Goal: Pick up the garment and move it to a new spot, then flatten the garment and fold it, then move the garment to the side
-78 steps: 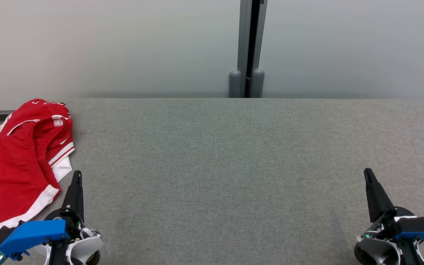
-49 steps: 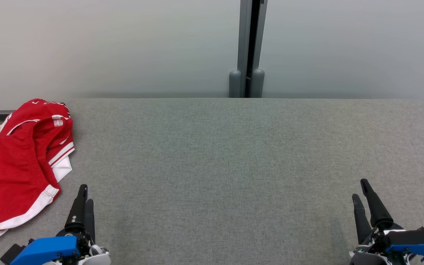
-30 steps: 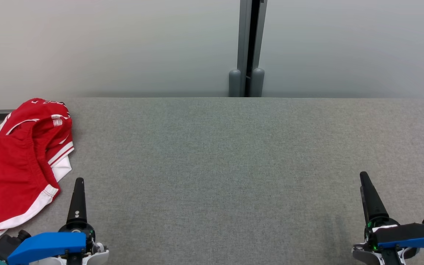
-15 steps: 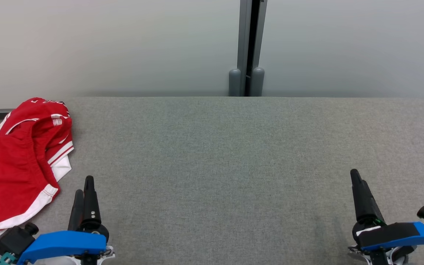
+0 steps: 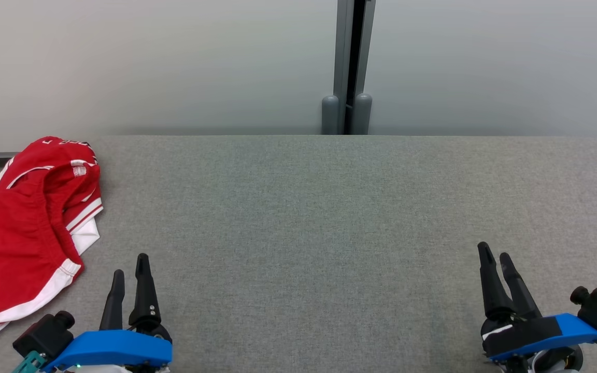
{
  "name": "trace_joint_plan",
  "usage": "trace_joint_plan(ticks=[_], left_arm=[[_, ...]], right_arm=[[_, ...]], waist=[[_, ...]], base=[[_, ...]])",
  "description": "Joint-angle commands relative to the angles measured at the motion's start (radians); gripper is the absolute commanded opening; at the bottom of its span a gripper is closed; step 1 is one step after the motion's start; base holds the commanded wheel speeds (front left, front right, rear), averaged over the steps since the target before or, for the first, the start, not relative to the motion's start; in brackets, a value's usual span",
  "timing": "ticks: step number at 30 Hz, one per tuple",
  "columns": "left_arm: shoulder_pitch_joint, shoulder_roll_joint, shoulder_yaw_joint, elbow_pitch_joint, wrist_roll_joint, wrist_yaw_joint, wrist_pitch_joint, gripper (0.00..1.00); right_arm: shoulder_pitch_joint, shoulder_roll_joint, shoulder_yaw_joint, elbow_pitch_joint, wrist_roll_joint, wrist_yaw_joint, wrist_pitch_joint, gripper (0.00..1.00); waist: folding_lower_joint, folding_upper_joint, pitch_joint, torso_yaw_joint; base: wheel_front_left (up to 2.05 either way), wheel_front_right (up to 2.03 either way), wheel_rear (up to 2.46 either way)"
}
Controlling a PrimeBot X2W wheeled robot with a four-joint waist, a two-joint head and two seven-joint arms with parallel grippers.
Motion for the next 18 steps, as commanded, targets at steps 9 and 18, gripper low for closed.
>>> trace_joint_plan(ticks=[9, 18], left_arm=[[0.002, 0.007, -0.017, 0.021, 0.135, 0.003, -0.035, 1.0], [0.004, 0.008, -0.028, 0.045, 0.219, 0.002, -0.058, 1.0]], right_arm=[[-0.007, -0.009, 0.014, 0.008, -0.143, 0.002, -0.035, 1.0], [-0.013, -0.009, 0.021, 0.034, -0.251, 0.002, -0.059, 1.0]], waist=[[0.0, -0.0001, 0.003, 0.001], [0.0, -0.0001, 0.007, 0.0]], base=[[0.0, 0.0, 0.0], [0.0, 0.0, 0.0]])
